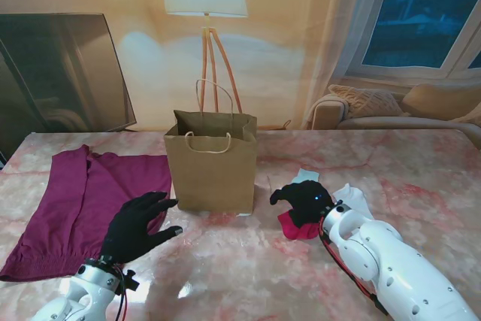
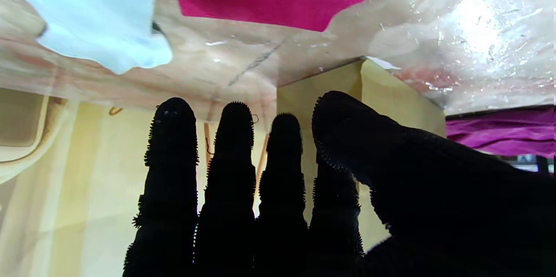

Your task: Fold the socks and the shorts into the kraft paper bag

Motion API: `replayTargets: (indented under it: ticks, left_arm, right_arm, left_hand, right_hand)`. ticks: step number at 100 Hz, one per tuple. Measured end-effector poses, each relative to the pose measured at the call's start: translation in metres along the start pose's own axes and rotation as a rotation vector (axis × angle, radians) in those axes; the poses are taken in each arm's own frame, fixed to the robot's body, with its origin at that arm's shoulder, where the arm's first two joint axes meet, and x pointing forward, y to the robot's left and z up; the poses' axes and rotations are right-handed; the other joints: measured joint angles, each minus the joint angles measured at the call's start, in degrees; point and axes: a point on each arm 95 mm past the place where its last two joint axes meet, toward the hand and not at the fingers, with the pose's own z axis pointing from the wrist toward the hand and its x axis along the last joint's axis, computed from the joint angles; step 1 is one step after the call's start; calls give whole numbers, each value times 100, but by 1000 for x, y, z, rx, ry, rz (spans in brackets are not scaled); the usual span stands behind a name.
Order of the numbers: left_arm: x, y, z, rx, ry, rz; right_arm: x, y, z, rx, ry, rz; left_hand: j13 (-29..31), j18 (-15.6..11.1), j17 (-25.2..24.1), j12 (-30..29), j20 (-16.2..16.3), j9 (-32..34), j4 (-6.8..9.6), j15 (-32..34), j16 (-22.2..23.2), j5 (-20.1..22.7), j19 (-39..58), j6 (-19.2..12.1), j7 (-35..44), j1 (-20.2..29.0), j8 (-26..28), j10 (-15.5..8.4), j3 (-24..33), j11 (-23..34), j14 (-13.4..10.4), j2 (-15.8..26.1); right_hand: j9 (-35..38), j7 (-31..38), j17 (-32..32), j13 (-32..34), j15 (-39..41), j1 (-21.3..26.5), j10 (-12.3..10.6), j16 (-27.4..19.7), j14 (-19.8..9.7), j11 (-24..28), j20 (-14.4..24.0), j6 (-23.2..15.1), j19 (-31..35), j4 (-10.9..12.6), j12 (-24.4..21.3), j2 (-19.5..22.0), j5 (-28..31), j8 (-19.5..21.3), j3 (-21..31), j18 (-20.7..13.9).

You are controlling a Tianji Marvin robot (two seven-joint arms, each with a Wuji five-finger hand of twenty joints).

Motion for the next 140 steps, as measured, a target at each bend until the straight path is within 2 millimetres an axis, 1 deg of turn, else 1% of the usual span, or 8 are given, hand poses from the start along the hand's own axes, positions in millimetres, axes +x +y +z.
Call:
replayTargets:
  ticks: [35,74,93,100,112,119,127,140]
  left_arm:
    - [-3,1,-4,-1,-7,-4]
    - [-3,3,-5,-6,-10,-9]
    - [-3,3,-5,-9,-14,-8]
    - [-3,4,-5,-11,-16,-7]
    - [-3,4,-6,-10,-16,-7]
    - [-3,4,-6,-10,-16,-7]
    - [-3,4,-6,-10,-16,-7]
    - [-3,4,-6,-10,-18,-6]
  right_arm:
    - [3,-18,22,163,-25,-22]
    - [-1,-27,24,267,-54,-143]
    - [-5,-28,20,265,-74,-152]
    - [-4,-29,20,256,-77,-165]
    - [-4,-32,20,245,-82,-163]
    - [-5,-34,21,239,-85,-149]
    - [-5,-35,21,224,-92,-121]
    - [-5,-34,24,173,-92,-111]
  left_hand:
    - [0,0,-1,0,0,0,0,0,0,0,0,0,0,0,0,0,0,0,0,0]
    - [0,0,-2,0,0,0,1,0,-1,0,0,0,0,0,0,0,0,0,0,0]
    - [0,0,-4,0,0,0,1,0,0,0,0,0,0,0,1,0,0,0,0,0]
    - [0,0,-5,0,0,0,1,0,-1,0,-29,0,0,0,1,0,0,0,0,0]
    - [0,0,-7,0,0,0,1,0,-1,0,-58,0,0,0,1,0,0,-1,-1,0]
    - [0,0,-7,0,0,0,1,0,-1,0,-58,0,0,0,1,0,0,-1,-1,0]
    - [0,0,-7,0,-1,0,1,0,-1,0,-59,0,0,0,1,0,0,-1,-1,0]
    - [0,0,-9,0,-1,0,1,-1,-1,0,-67,0,0,0,1,0,0,-1,-2,0]
  right_hand:
    - [-836,-130,-162,-550,-68,-1,29,-86,-16,3,146,343,195,0,-8,-40,-765,-434,0,-17]
    - [-1030,-277,-186,-550,877,-55,22,1052,-24,316,707,461,878,0,-3,-117,-1044,-546,-90,-155]
    - [-1009,-355,-68,-550,1440,-119,26,1516,-34,621,1004,561,1235,0,149,-410,-1059,-522,-246,-230]
    - [-941,-358,-13,-550,1664,-170,39,1726,-35,974,1021,570,1300,0,446,-546,-1060,-522,-306,-232]
    - [-763,-362,160,-455,2237,-170,-83,2208,-41,1952,1023,647,1453,0,1453,-714,-1037,-563,-306,-238]
    - [-123,-405,355,-134,2612,-168,-235,2477,-32,2502,1023,776,1547,0,2032,-847,-998,-587,-306,-236]
    - [561,-430,741,500,3051,21,-288,2699,-22,2864,1023,822,1679,-655,2609,-1145,-697,-675,-346,-185]
    - [1663,-271,1435,1451,3504,216,-297,2834,-15,3058,883,876,1909,-913,2916,-1577,326,-676,-473,36]
